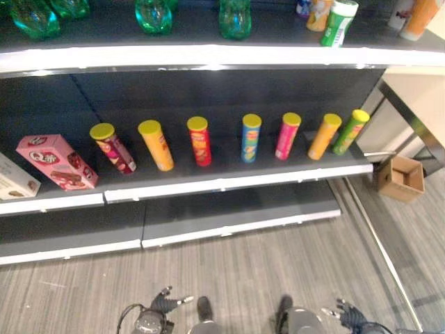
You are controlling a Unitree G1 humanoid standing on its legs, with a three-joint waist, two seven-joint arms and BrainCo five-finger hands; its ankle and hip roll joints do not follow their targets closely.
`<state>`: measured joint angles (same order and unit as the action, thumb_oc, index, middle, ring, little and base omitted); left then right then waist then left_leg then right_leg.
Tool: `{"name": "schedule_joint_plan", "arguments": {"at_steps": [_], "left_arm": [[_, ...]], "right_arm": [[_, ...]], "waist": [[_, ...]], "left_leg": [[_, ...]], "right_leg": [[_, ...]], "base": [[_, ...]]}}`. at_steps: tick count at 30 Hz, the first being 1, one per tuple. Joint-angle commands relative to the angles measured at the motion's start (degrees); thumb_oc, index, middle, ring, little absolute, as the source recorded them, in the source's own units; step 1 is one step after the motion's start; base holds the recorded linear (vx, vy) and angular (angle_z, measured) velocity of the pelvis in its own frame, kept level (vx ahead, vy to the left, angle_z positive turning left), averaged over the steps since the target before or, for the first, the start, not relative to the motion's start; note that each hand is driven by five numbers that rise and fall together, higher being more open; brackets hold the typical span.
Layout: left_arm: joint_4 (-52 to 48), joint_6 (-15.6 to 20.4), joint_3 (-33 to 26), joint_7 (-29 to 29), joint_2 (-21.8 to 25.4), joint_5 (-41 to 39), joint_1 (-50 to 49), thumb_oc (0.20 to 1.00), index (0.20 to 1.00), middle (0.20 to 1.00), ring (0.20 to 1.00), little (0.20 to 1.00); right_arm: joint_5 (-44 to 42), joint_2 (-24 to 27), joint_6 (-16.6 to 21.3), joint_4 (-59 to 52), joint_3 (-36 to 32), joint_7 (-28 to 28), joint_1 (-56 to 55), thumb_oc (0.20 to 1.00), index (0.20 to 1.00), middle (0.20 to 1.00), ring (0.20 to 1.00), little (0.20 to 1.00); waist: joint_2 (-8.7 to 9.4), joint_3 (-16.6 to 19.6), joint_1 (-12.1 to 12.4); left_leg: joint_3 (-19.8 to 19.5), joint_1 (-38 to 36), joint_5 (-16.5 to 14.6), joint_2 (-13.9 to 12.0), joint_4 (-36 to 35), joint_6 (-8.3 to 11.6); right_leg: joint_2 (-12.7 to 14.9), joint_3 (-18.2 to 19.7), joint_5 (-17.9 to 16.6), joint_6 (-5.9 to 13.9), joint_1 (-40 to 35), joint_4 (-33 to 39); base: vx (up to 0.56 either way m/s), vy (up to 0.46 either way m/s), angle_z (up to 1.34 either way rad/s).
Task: Put the goods on the table back onto the shelves and tidy them up.
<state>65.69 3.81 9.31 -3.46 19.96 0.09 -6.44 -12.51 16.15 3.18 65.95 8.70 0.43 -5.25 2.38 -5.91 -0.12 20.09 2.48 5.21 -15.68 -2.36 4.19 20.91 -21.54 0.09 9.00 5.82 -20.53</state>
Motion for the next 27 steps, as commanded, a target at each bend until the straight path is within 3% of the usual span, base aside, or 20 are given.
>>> {"name": "schedule_joint_plan", "arguments": {"at_steps": [1,3,4,5,7,12,13,14,15,16,17,18,19,20,21,23,27], "left_arm": [[-0.39,0.0,-2.82,0.33,1.25,-3.49,3.9,1.0,1.0,1.0,1.0,1.0],[0.62,0.08,-3.59,0.05,1.27,-3.39,3.8,1.0,1.0,1.0,1.0,1.0],[1.42,0.39,-3.91,0.32,0.92,-3.51,3.72,1.0,1.0,1.0,1.0,1.0],[1.47,0.38,-3.87,0.54,0.65,-3.68,3.75,1.0,1.0,1.0,1.0,1.0],[1.51,0.39,-3.76,0.42,0.36,-3.75,3.94,1.0,1.0,1.0,1.0,1.0],[-0.61,0.84,-3.35,1.22,-1.32,-6.21,3.9,1.0,1.0,1.0,1.0,1.0],[-1.11,1.0,-3.17,1.19,-1.78,-6.76,4.23,1.0,1.0,1.0,1.0,1.0],[-1.17,1.15,-2.93,0.9,-2.01,-6.79,4.42,1.0,1.0,1.0,1.0,1.0],[-1.15,1.16,-2.93,0.89,-2.02,-6.79,4.45,1.0,1.0,1.0,1.0,1.0],[-0.91,1.36,-2.15,0.87,-2.48,-6.57,4.79,1.0,1.0,1.0,1.0,1.0],[-0.57,1.65,-1.63,0.95,-2.82,-6.83,5.14,1.0,1.0,1.0,1.0,1.0],[-0.56,1.66,-1.63,0.95,-2.82,-6.83,5.16,1.0,1.0,1.0,1.0,1.0],[-0.29,1.72,-1.11,1.0,-3.11,-6.84,5.53,1.0,1.0,1.0,1.0,1.0],[-0.29,1.72,-1.11,1.0,-3.11,-6.84,5.53,1.0,1.0,1.0,1.0,1.0],[0.2,2.09,0.09,0.91,-3.49,-6.64,6.29,1.0,1.0,1.0,1.0,1.0],[0.84,2.18,0.39,1.15,-3.62,-6.4,6.41,1.0,1.0,1.0,1.0,1.0],[1.3,2.2,0.76,1.34,-3.39,-5.74,6.19,1.0,1.0,1.0,1.0,1.0]], "right_arm": [[2.86,0.9,-0.46,-1.48,-1.54,-1.57,4.16,1.0,1.0,1.0,1.0,1.0],[3.76,0.23,-1.01,0.58,-2.32,-1.92,3.42,1.0,1.0,1.0,1.0,1.0],[4.29,0.0,-1.05,1.99,-2.63,-1.59,2.8,1.0,1.0,1.0,1.0,1.0],[4.0,-0.01,-1.01,1.71,-2.63,-1.71,2.66,1.0,1.0,1.0,1.0,1.0],[3.6,0.14,-0.92,1.73,-2.52,-1.8,2.74,1.0,1.0,1.0,1.0,1.0],[1.78,1.71,0.01,1.08,-2.81,-2.67,2.0,1.0,1.0,1.0,1.0,1.0],[1.63,2.37,0.18,1.05,-2.28,-2.74,2.46,1.0,1.0,1.0,1.0,1.0],[1.79,2.69,0.12,1.06,-1.89,-2.92,2.95,1.0,1.0,1.0,1.0,1.0],[1.79,2.7,0.12,1.07,-1.9,-2.92,2.98,1.0,1.0,1.0,1.0,1.0],[2.04,3.06,0.03,1.33,-1.3,-2.96,3.86,1.0,1.0,1.0,1.0,1.0],[2.03,3.03,0.12,1.73,-1.1,-3.11,4.4,1.0,1.0,1.0,1.0,1.0],[2.03,3.03,0.12,1.74,-1.1,-3.11,4.41,1.0,1.0,1.0,1.0,1.0],[1.96,3.09,0.15,1.95,-1.01,-3.33,4.92,1.0,1.0,1.0,1.0,1.0],[1.96,3.09,0.15,1.95,-1.01,-3.33,4.92,1.0,1.0,1.0,1.0,1.0],[2.01,3.31,0.4,2.03,-0.71,-3.65,5.79,1.0,1.0,1.0,1.0,1.0],[2.3,3.02,0.49,1.92,-0.36,-3.78,6.31,1.0,1.0,1.0,1.0,1.0],[2.41,2.01,0.56,1.94,-0.4,-3.75,5.64,1.0,1.0,1.0,1.0,1.0]], "waist": [[2.34,-2.79,0.94],[3.06,-2.05,1.12],[3.11,-1.57,0.89],[2.84,-1.49,0.52],[2.45,-1.42,0.09],[-0.35,-2.24,-2.28],[-0.56,-2.98,-2.36],[-0.28,-3.3,-2.04],[-0.32,-3.3,-2.1],[0.99,-3.74,-0.99],[1.5,-3.93,-0.6],[1.5,-3.96,-0.62],[1.49,-3.87,-0.44],[1.49,-3.86,-0.44],[0.12,-4.02,0.43],[-0.67,-3.74,0.44],[-1.43,-2.5,-0.18]], "left_leg": [[0.23,0.09,-8.07,4.48,4.26,0.32],[1.67,-1.07,-7.72,3.11,4.03,1.61],[3.05,-1.64,-6.49,-0.01,4.69,3.69],[3.23,-1.82,-5.87,-1.37,4.98,4.4],[3.6,-2.02,-4.85,-2.82,5.23,5.21],[4.44,-3.55,2.51,-9.56,9.84,8.06],[1.89,-2.65,3.97,-9.56,13.1,7.61],[-0.78,-1.73,3.31,-8.48,15.3,6.71],[-0.92,-1.55,3.16,-8.54,15.56,6.7],[-8.02,1.8,-1.87,-1.42,16.29,3.33],[-10.69,3.01,-5.48,2.36,15.28,2.5],[-10.71,3.02,-5.55,2.37,15.38,2.47],[-12.86,3.79,-6.57,5.22,13.57,2.06],[-12.87,3.8,-6.57,5.22,13.57,2.06],[-17.76,4.9,-5.71,11.08,8.17,1.12],[-19.58,3.54,-5.89,12.27,5.85,0.71],[-17.72,0.59,-4.83,12.01,2.61,0.68]], "right_leg": [[4.43,-2.57,-13.69,4.77,-4.17,14.01],[3.24,-3.62,-12.34,5.12,-5.49,17.15],[0.48,-3.96,-7.44,4.64,-6.11,18.97],[-1.13,-3.32,-5.49,4.0,-6.15,19.57],[-2.76,-2.78,-4.39,3.31,-6.18,20.14],[-11.72,-0.02,0.76,-1.01,-8.01,23.48],[-13.54,1.32,1.43,-2.3,-8.59,24.55],[-13.88,2.16,1.62,-2.75,-8.54,24.83],[-13.9,2.1,1.64,-2.75,-8.53,24.82],[-13.58,4.15,1.12,-3.38,-7.49,24.94],[-13.57,5.12,1.28,-3.26,-7.33,24.92],[-13.55,5.11,1.3,-3.24,-7.37,24.91],[-13.68,6.03,1.18,-3.08,-7.0,24.87],[-13.68,6.03,1.18,-3.08,-7.0,24.87],[-15.48,8.33,1.17,-3.06,-6.61,24.39],[-16.44,9.73,1.36,-2.99,-6.62,24.0],[-16.47,9.72,1.49,-2.93,-7.69,23.93]], "base": [[-0.03,-0.325,-0.95],[0.03,-0.431,-1.34],[0.05,-0.548,-1.09],[0.03,-0.442,-0.57],[0.01,-0.261,-0.67],[0.04,-0.366,-0.5],[0.02,-0.333,-0.58],[0.01,-0.249,-0.67],[-0.05,-0.156,-0.66],[-0.04,-0.135,-0.64],[-0.04,-0.134,-0.52],[0.02,-0.052,-0.31],[0.02,-0.007,-0.44],[0.06,0.018,-0.64],[0.05,0.028,-0.63],[0.07,0.066,-0.45],[0.1,0.092,-0.43]]}}
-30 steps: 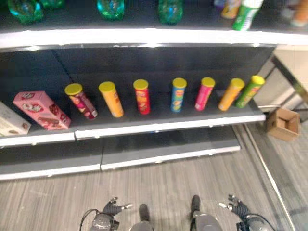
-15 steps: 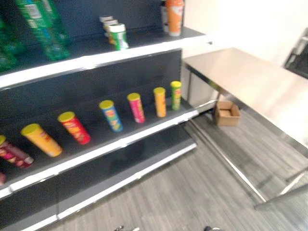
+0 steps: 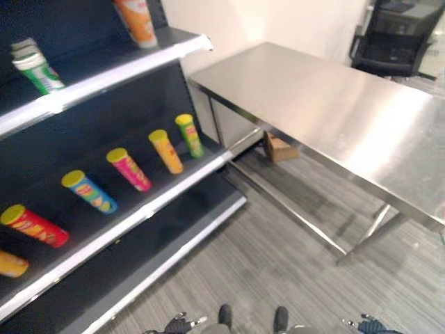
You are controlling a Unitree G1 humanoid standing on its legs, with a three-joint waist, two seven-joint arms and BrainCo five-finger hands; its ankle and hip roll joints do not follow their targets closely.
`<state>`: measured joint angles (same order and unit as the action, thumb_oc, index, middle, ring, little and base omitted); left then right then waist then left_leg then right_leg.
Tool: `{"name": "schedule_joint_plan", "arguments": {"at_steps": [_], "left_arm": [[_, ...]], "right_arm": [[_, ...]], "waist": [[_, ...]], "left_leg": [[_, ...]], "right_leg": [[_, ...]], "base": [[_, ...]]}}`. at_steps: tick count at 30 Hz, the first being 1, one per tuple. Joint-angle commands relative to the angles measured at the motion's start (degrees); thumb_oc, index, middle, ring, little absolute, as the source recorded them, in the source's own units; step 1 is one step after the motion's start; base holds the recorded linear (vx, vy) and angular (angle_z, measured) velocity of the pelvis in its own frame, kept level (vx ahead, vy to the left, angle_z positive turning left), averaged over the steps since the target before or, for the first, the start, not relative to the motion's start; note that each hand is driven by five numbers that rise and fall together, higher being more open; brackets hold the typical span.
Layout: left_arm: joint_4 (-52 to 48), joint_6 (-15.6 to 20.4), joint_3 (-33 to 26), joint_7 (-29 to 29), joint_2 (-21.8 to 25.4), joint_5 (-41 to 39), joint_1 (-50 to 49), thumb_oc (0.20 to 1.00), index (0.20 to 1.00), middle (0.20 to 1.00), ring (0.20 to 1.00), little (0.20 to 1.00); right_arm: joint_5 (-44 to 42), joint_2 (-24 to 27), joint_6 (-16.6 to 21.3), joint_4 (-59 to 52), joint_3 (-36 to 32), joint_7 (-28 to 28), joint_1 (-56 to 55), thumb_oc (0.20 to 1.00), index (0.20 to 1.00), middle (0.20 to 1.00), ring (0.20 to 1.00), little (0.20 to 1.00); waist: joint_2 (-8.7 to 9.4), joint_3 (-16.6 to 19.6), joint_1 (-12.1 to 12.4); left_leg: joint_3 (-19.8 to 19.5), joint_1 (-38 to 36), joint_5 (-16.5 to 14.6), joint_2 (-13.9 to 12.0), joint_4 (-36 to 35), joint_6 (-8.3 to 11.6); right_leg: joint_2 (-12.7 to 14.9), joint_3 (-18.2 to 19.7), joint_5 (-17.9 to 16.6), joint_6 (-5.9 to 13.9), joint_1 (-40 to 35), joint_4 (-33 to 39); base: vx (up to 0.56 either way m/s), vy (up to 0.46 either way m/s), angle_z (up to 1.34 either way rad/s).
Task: Put the goods on the table back onto the shelves and tidy them up.
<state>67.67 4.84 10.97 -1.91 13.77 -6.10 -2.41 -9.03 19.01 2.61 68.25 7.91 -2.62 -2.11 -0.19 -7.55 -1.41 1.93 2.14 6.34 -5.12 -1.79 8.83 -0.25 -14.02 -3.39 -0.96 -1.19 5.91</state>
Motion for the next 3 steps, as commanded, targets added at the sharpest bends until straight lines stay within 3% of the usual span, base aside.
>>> {"name": "schedule_joint_plan", "arguments": {"at_steps": [1,3], "left_arm": [[-0.47,1.12,-0.84,-0.15,3.06,1.04,2.17,1.0,1.0,1.0,1.0,1.0],[-0.79,1.18,-0.75,-0.07,3.36,1.24,2.05,1.0,1.0,1.0,1.0,1.0]], "right_arm": [[-0.33,-1.21,0.95,-0.15,0.96,-0.51,2.41,1.0,1.0,1.0,1.0,1.0],[0.51,-1.57,0.76,-0.12,1.58,-0.44,2.63,1.0,1.0,1.0,1.0,1.0]], "waist": [[0.9,-0.07,0.78],[0.73,0.42,0.84]], "left_leg": [[1.13,-0.9,-5.68,1.57,0.02,-4.08],[2.0,-2.64,-5.58,1.55,-1.5,-4.21]], "right_leg": [[4.95,2.28,5.06,7.09,-1.13,-2.63],[5.4,2.11,5.2,7.25,-1.86,-2.78]], "base": [[0.13,0.129,-0.1],[0.13,0.138,-0.12]]}}
